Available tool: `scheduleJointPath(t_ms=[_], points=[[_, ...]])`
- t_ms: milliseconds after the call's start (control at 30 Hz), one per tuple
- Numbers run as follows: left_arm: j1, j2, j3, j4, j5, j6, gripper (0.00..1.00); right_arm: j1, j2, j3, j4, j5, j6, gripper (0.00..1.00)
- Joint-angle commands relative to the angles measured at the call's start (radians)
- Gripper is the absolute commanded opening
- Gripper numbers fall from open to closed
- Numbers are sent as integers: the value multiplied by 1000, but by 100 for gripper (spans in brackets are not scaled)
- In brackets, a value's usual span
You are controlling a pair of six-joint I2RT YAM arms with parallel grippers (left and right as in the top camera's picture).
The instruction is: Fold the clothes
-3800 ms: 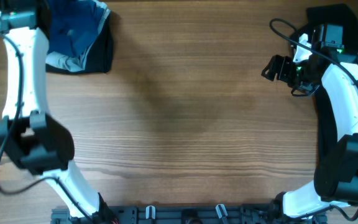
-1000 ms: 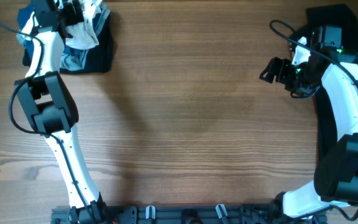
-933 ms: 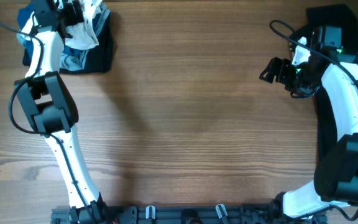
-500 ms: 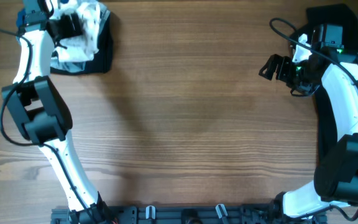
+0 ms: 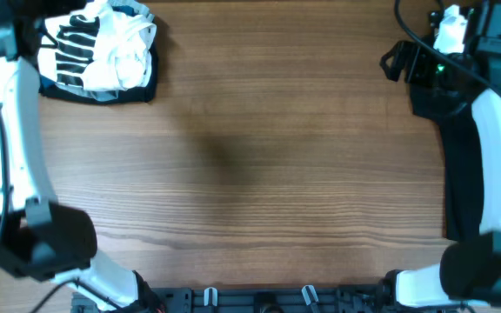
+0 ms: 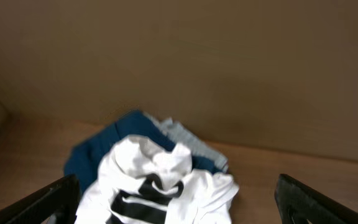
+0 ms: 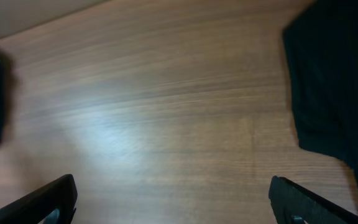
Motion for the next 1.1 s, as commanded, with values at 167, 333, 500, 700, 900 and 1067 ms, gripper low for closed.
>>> scheduleJointPath(t_ms=[167,333,500,700,900,1067], points=[[-3,-97,2,-18,16,-14,100,4,-391,78,-82,-107,-211,100],[-3,-96,2,-53,16,-14,100,4,-596,78,-75,-101,-207,100],[-3,-96,2,-98,16,-14,100,4,-736,78,-75,-101,-208,100],[-3,-96,2,-106,15,-14,100,4,-768,77,-124,-102,-207,100],[-3,-96,2,-107,15,-14,100,23,-841,-175,132,-133,-207,100],[-3,-96,2,-106,16,-14,100,129,-1049,-605,558,-124,-159,100]])
